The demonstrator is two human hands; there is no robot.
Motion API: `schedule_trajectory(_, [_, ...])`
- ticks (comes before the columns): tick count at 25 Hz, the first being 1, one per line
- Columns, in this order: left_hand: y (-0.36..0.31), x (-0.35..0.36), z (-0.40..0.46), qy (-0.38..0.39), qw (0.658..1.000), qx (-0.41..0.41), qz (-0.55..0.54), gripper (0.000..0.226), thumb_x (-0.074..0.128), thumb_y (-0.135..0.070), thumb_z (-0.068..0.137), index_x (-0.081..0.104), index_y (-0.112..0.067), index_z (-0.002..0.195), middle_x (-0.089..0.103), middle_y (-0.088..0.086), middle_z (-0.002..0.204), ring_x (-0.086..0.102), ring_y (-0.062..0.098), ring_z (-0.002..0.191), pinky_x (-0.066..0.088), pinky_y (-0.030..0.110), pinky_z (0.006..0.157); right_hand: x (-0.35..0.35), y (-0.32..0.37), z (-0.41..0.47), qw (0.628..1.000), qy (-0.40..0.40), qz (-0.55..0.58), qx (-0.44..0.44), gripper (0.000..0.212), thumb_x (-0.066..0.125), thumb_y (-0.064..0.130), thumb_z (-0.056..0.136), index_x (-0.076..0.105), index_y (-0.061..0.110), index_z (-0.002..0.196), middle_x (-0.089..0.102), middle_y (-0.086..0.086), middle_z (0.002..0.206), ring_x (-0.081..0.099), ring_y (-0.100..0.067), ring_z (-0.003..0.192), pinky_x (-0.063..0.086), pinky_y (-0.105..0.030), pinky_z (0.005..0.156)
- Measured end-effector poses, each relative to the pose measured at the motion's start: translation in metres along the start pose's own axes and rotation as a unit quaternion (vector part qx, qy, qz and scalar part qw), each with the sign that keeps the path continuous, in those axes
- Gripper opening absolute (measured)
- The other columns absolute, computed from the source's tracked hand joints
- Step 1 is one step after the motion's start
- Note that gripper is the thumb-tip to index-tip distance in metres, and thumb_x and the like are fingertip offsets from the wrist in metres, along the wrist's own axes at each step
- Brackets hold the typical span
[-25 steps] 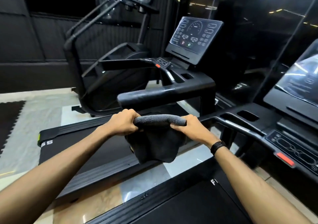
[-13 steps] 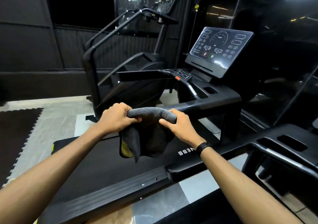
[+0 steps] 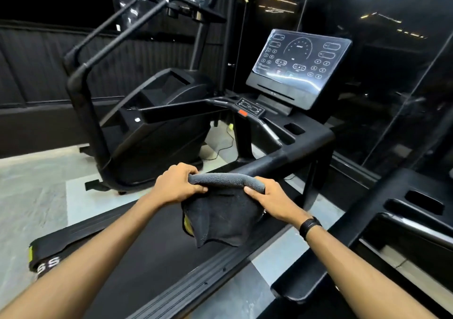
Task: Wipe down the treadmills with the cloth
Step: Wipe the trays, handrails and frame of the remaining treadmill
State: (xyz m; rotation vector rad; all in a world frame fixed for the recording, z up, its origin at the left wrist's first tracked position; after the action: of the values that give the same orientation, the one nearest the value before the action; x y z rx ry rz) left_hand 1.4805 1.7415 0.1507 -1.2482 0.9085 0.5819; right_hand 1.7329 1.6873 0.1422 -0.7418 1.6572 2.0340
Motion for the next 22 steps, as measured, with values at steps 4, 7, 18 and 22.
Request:
schedule_trajectory(4, [0.000,0.036,0.051,0.111,0.991,0.070,0.035,0.026,0.081,-0.036,0.078,0.073,-0.025,0.100,0.068,-0.005,0.091,0.062,0.015,0.091,0.042,0.027,0.070,-0.006,-0.049,0.020,0.998,0.012,-0.002,0.065,0.011,0.066,0.025,0.098,0.067,0.026,0.087,0.065,0.015,0.075,0.058,0.005,0.071,0.047,-0.018,0.067])
schedule_trajectory(7, [0.003,0.063,0.093,0.185,0.976,0.085,0.075,0.017,0.080,-0.034,0.077,0.068,-0.031,0.089,0.058,-0.016,0.077,0.058,0.013,0.083,0.043,0.029,0.069,-0.006,-0.083,0.030,0.994,0.014,0.016,0.109,0.013,0.067,0.027,0.097,0.067,0.025,0.085,0.065,0.015,0.073,0.059,0.003,0.069,0.046,-0.021,0.064])
schedule_trajectory(18, [-0.093,0.097,0.222,0.130,0.961,0.234,0.071,0.029,0.064,-0.024,0.068,0.071,-0.030,0.096,0.066,-0.005,0.102,0.064,0.025,0.098,0.054,0.040,0.078,-0.073,-0.117,0.043,0.947,-0.198,-0.105,0.232,0.018,0.067,0.038,0.093,0.065,0.021,0.089,0.069,0.005,0.079,0.065,-0.019,0.078,0.054,-0.042,0.073])
schedule_trajectory(22, [-0.078,0.103,0.262,0.087,0.963,0.252,-0.026,0.034,0.059,-0.013,0.068,0.072,-0.030,0.094,0.052,0.000,0.134,0.055,0.024,0.119,0.050,0.043,0.091,-0.026,-0.085,0.055,0.908,-0.328,-0.178,0.190,0.026,0.073,0.044,0.086,0.066,0.023,0.100,0.068,0.007,0.088,0.056,-0.013,0.076,0.040,-0.031,0.065])
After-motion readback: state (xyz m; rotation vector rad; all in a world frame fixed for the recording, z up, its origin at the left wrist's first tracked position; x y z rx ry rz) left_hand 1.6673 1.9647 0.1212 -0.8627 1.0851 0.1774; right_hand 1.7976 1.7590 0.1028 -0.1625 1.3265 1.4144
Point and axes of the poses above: each hand's wrist, its own z-axis towards the middle knuckle, its own x-axis out of the palm, y = z × x, the point moved 4 cm from there along z, towards the middle knuckle
